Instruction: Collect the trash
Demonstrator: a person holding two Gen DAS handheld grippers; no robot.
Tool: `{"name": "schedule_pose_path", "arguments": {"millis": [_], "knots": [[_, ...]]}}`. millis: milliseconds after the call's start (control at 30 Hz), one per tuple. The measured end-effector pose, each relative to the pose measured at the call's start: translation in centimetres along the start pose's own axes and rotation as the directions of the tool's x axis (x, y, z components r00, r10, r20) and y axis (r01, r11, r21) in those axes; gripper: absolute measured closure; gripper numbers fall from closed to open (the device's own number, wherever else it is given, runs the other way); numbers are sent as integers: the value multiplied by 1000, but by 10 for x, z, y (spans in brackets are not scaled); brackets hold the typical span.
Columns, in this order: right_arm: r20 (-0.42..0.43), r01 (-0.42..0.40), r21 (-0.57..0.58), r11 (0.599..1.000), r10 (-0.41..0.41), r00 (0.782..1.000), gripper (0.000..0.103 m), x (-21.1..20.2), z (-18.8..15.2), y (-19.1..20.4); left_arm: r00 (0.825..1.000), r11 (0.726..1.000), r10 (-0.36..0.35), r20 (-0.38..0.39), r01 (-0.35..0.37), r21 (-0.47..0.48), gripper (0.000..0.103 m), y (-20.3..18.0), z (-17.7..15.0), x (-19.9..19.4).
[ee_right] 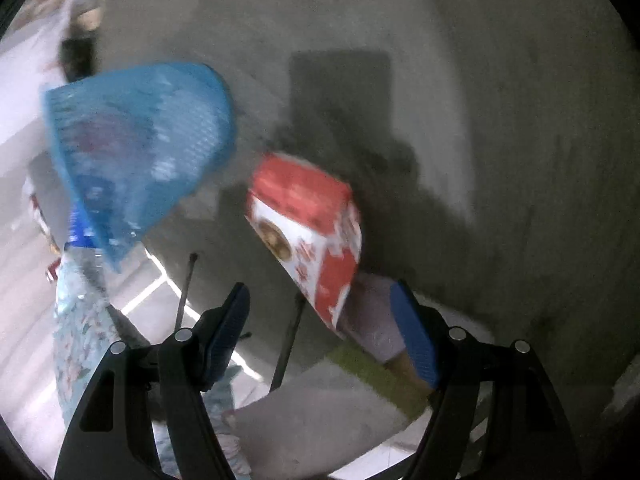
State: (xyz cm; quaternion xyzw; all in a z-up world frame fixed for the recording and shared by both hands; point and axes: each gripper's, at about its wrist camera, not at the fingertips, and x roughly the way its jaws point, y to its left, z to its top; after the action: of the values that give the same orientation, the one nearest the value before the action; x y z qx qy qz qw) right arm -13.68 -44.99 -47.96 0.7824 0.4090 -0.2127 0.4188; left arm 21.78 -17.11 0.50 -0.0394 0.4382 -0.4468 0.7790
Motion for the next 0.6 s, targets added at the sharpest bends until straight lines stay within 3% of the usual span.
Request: {"name": "schedule_pose_path", "arguments": {"millis": [233, 367, 600], "knots": [[-106, -152, 98, 984, 162, 981, 32, 63, -10, -20, 999, 999, 29, 22, -29, -19, 20, 12, -10, -22], [-129, -131, 137, 982, 149, 980, 32, 85, -9, -24, 999, 999, 39, 28, -39, -26, 20, 16, -13, -27], [-149, -182, 179, 967, 210, 966, 32, 105, 2, -28, 997, 998, 55, 48, -53, -31, 20, 15, -15, -34]]}}
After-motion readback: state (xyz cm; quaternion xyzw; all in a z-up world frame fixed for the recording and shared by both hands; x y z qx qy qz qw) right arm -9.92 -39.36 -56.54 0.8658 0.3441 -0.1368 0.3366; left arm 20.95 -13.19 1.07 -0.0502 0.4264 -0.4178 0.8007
